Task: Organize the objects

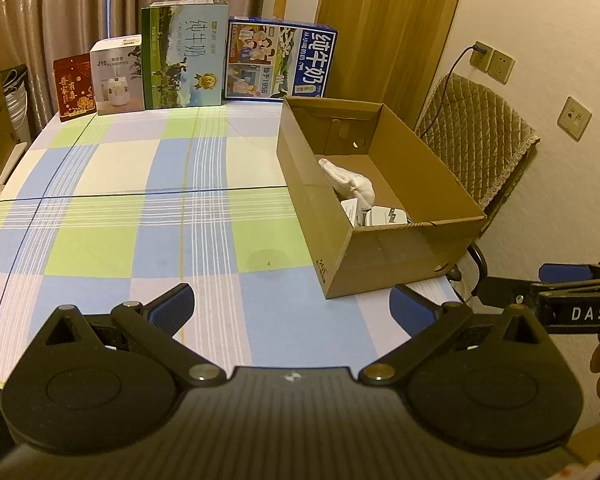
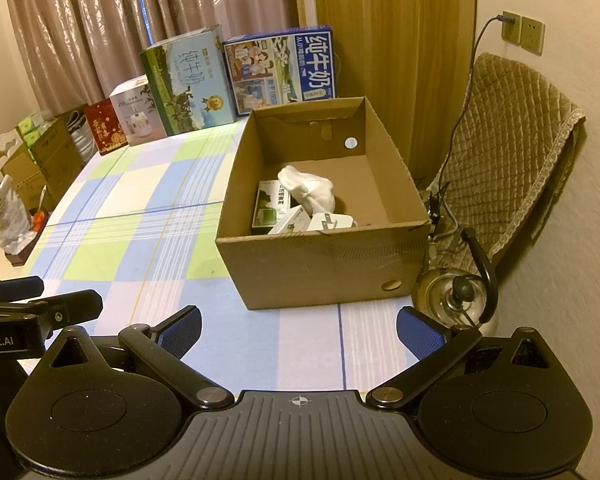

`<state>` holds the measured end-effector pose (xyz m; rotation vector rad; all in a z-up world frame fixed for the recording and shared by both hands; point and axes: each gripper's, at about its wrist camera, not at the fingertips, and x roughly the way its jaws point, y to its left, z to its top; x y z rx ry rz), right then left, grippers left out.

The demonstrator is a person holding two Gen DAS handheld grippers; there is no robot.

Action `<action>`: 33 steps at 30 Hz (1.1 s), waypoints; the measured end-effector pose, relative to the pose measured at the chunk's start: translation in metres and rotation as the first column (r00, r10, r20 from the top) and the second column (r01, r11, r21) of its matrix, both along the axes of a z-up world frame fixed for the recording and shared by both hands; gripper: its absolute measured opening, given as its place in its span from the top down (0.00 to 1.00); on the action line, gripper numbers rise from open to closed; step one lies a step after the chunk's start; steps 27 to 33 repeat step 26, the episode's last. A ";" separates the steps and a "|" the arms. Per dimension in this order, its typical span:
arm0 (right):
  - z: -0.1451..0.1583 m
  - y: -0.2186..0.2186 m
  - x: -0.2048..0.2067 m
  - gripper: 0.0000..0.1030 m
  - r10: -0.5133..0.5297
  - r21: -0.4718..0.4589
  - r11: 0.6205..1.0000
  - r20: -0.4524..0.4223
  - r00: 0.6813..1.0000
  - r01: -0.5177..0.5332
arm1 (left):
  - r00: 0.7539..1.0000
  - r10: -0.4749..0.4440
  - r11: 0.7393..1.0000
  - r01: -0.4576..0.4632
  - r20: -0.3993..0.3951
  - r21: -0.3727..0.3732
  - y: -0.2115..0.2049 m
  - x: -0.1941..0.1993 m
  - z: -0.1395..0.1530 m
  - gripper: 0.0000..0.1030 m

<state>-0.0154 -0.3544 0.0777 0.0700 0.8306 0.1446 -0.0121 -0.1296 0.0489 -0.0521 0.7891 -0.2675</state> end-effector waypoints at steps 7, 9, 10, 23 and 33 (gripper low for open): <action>-0.001 0.000 0.002 0.02 0.001 -0.001 1.000 0.000 1.000 -0.001 | 1.000 0.002 1.000 -0.002 -0.003 -0.002 0.000 0.002 -0.001 0.01; 0.000 0.001 0.003 0.02 0.001 -0.001 1.000 0.000 1.000 -0.001 | 1.000 0.003 1.000 -0.003 -0.005 -0.005 0.000 0.002 -0.001 0.01; 0.000 0.001 0.003 0.02 0.002 -0.002 1.000 0.000 1.000 -0.002 | 1.000 0.003 1.000 -0.003 -0.005 -0.005 0.000 0.002 -0.002 0.01; 0.000 0.004 0.006 0.02 0.004 -0.006 1.000 -0.002 1.000 -0.004 | 1.000 0.003 1.000 -0.003 -0.001 -0.014 0.001 0.004 -0.002 0.01; 0.000 0.005 0.006 0.02 0.004 -0.006 1.000 -0.001 1.000 -0.004 | 1.000 0.014 1.000 -0.014 -0.004 -0.021 0.002 0.005 -0.002 0.01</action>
